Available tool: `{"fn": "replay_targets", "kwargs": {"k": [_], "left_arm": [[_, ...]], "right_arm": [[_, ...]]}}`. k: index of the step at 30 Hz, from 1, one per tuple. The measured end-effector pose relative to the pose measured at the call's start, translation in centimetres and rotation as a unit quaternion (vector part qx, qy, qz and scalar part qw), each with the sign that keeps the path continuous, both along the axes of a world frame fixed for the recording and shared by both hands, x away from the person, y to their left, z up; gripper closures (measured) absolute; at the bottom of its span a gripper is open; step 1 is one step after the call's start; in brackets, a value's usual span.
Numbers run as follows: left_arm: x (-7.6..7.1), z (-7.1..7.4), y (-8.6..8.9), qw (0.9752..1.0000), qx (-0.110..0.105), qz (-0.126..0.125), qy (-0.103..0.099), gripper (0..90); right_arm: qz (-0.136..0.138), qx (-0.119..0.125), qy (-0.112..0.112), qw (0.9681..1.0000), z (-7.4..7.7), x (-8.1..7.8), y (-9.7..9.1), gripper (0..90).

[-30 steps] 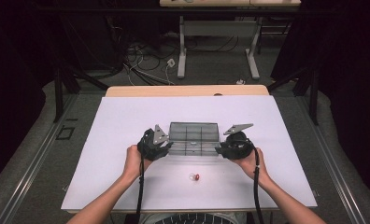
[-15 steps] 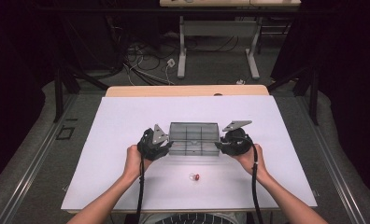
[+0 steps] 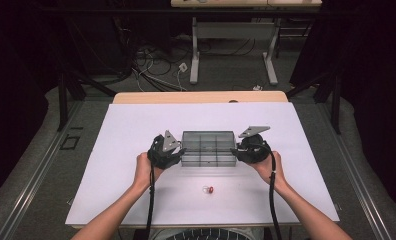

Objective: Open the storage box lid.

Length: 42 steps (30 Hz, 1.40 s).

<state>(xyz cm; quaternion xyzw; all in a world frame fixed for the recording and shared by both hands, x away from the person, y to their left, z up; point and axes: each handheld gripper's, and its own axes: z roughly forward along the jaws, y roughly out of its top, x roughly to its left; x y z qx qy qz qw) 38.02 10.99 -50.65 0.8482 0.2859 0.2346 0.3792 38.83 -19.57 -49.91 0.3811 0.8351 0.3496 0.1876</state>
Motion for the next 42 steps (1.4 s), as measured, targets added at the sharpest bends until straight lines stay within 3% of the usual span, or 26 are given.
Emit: {"fn": "replay_targets", "kwargs": {"k": [16,26,42], "left_arm": [[1.1,0.9,0.1,0.9997,-0.022,0.01,-0.005,72.0],[1.6,1.2,0.0,0.9996,-0.024,0.01,-0.008,72.6],[2.2,1.8,-0.1,0.9992,-0.036,0.019,-0.005,75.4]], "right_arm": [[-0.005,0.004,-0.008,1.0,0.8,1.2,0.2,68.5],[-0.008,-0.002,-0.003,1.0,1.1,1.7,0.1,69.3],[-0.023,0.005,-0.019,0.9996,1.9,2.7,0.1,72.3]]}}
